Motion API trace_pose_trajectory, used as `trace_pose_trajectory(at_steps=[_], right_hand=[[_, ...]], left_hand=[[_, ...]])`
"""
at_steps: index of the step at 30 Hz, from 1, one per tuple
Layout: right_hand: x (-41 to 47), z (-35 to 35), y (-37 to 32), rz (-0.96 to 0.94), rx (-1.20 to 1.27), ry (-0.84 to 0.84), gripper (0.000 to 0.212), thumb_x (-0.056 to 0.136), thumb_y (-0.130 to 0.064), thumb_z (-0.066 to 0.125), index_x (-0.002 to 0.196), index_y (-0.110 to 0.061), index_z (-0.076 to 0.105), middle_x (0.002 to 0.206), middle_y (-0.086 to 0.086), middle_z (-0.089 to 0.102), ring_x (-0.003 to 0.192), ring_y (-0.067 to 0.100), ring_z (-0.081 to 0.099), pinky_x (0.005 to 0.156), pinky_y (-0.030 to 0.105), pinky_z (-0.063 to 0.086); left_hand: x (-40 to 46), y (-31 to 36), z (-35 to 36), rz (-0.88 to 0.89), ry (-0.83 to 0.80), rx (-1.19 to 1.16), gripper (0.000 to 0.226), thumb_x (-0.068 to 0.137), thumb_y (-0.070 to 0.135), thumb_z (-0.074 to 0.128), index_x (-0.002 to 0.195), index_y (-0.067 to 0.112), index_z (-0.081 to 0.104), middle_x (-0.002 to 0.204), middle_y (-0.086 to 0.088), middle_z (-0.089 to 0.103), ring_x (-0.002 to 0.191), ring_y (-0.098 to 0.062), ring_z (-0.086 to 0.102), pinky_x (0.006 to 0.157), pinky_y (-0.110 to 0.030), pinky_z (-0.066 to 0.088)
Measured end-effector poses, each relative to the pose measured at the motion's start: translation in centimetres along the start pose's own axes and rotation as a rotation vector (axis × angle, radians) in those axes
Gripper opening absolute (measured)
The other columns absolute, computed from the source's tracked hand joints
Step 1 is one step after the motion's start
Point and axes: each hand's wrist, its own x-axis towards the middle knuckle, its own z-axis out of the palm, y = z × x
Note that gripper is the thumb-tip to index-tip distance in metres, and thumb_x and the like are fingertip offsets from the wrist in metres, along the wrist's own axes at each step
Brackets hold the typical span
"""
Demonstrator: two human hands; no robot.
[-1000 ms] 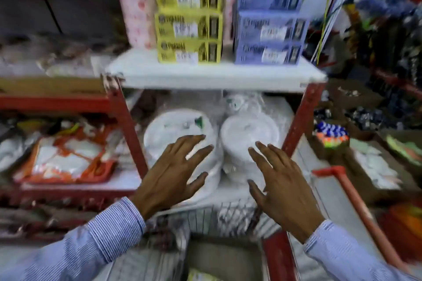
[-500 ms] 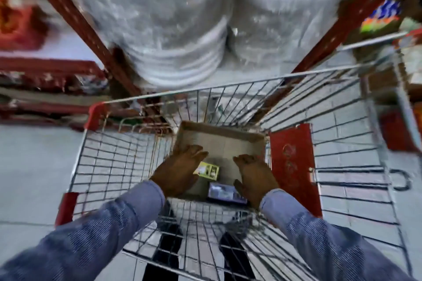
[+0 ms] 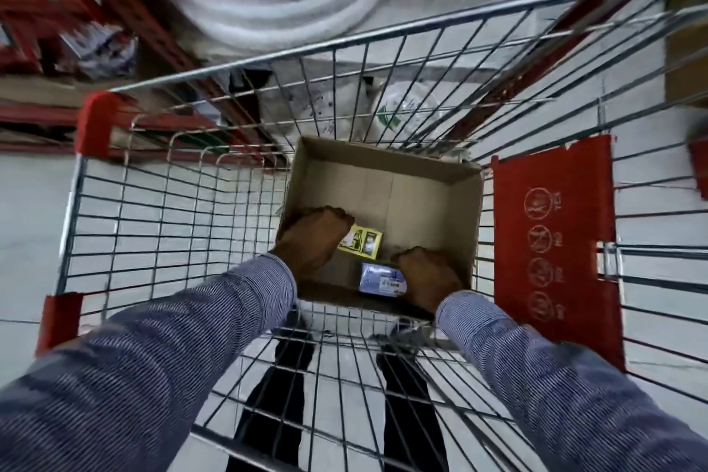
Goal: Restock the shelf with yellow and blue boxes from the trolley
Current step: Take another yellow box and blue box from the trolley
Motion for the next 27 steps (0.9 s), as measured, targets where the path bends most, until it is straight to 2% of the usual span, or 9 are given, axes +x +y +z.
trace_pose_trajectory(at_steps=[3, 7, 11, 14, 16, 17, 20, 22, 27], right_hand=[[0.0, -0.5, 0.3, -0.008, 0.021, 0.025, 0.031, 0.074, -0.03, 0.076, 0.101, -0.02, 0.064, 0.105, 0.013, 0.067, 0.091, 0.031, 0.066, 0.075, 0.034, 0.053], [-1.6, -3.1, 0.1, 0.012, -0.04, 0.084, 0.038, 0.07, -0.037, 0.079, 0.1, -0.019, 0.064, 0.104, 0.01, 0.068, 0.089, 0.029, 0.066, 0.071, 0.032, 0.052], [-4.6, -10.0, -1.3, 0.01, -0.052, 0.104, 0.049, 0.066, -0.032, 0.084, 0.108, -0.015, 0.064, 0.109, 0.013, 0.067, 0.096, 0.031, 0.065, 0.077, 0.034, 0.053], [-7.5, -15.3, -2.5, -0.016, -0.058, 0.152, 0.057, 0.061, -0.039, 0.087, 0.107, -0.015, 0.064, 0.108, 0.01, 0.068, 0.097, 0.029, 0.064, 0.077, 0.032, 0.051], [-10.5, -19.3, -3.6, -0.03, -0.073, 0.245, 0.053, 0.061, -0.041, 0.086, 0.102, -0.017, 0.064, 0.106, 0.009, 0.068, 0.095, 0.029, 0.063, 0.072, 0.031, 0.048], [-11.9, -21.2, -4.2, -0.043, -0.086, 0.289, 0.05, 0.061, -0.041, 0.085, 0.1, -0.017, 0.063, 0.104, 0.009, 0.067, 0.094, 0.029, 0.063, 0.069, 0.03, 0.045], [-17.8, -27.5, -6.4, -0.082, -0.132, 0.461, 0.041, 0.061, -0.043, 0.082, 0.089, -0.019, 0.062, 0.092, 0.008, 0.067, 0.086, 0.028, 0.063, 0.06, 0.028, 0.037], [-20.8, -30.9, -7.6, -0.103, -0.16, 0.559, 0.04, 0.06, -0.046, 0.079, 0.082, -0.018, 0.062, 0.084, 0.007, 0.067, 0.08, 0.027, 0.064, 0.057, 0.029, 0.038], [-30.1, -40.0, -11.1, -0.138, -0.282, 0.762, 0.052, 0.053, -0.048, 0.077, 0.096, -0.021, 0.063, 0.088, 0.002, 0.067, 0.082, 0.024, 0.062, 0.059, 0.029, 0.044]], left_hand=[[0.4, -0.1, -0.5, -0.014, -0.003, -0.029, 0.056, 0.067, 0.001, 0.074, 0.119, 0.009, 0.054, 0.121, -0.013, 0.06, 0.111, -0.031, 0.056, 0.092, -0.045, 0.049], [-0.6, 0.8, -3.5, -0.074, 0.042, -0.051, 0.058, 0.068, 0.012, 0.08, 0.12, 0.011, 0.053, 0.12, -0.011, 0.06, 0.108, -0.029, 0.056, 0.088, -0.044, 0.051], [-4.0, 1.7, -10.4, -0.103, 0.213, -0.12, 0.059, 0.069, 0.014, 0.08, 0.122, 0.011, 0.055, 0.124, -0.012, 0.06, 0.108, -0.032, 0.058, 0.086, -0.042, 0.051], [-7.4, 2.0, -16.0, -0.089, 0.393, -0.158, 0.053, 0.066, 0.021, 0.08, 0.115, 0.018, 0.062, 0.112, -0.009, 0.068, 0.098, -0.031, 0.064, 0.076, -0.041, 0.055], [-10.3, 2.5, -20.7, -0.119, 0.492, -0.151, 0.04, 0.067, 0.03, 0.076, 0.104, 0.02, 0.064, 0.099, -0.006, 0.07, 0.088, -0.031, 0.067, 0.069, -0.038, 0.055], [-11.6, 2.6, -22.9, -0.136, 0.532, -0.143, 0.041, 0.065, 0.032, 0.076, 0.103, 0.021, 0.064, 0.098, -0.005, 0.07, 0.087, -0.029, 0.067, 0.07, -0.038, 0.055], [-17.3, 3.6, -30.2, -0.168, 0.697, -0.089, 0.062, 0.054, 0.027, 0.084, 0.113, 0.019, 0.064, 0.105, -0.006, 0.071, 0.092, -0.029, 0.067, 0.077, -0.038, 0.057], [-20.3, 4.2, -34.2, -0.175, 0.779, -0.059, 0.063, 0.053, 0.025, 0.084, 0.113, 0.019, 0.065, 0.106, -0.005, 0.072, 0.091, -0.028, 0.068, 0.077, -0.038, 0.058], [-28.7, 6.8, -44.5, -0.172, 0.993, 0.03, 0.066, 0.047, 0.019, 0.081, 0.112, 0.016, 0.068, 0.1, -0.007, 0.073, 0.085, -0.03, 0.069, 0.072, -0.039, 0.058]])
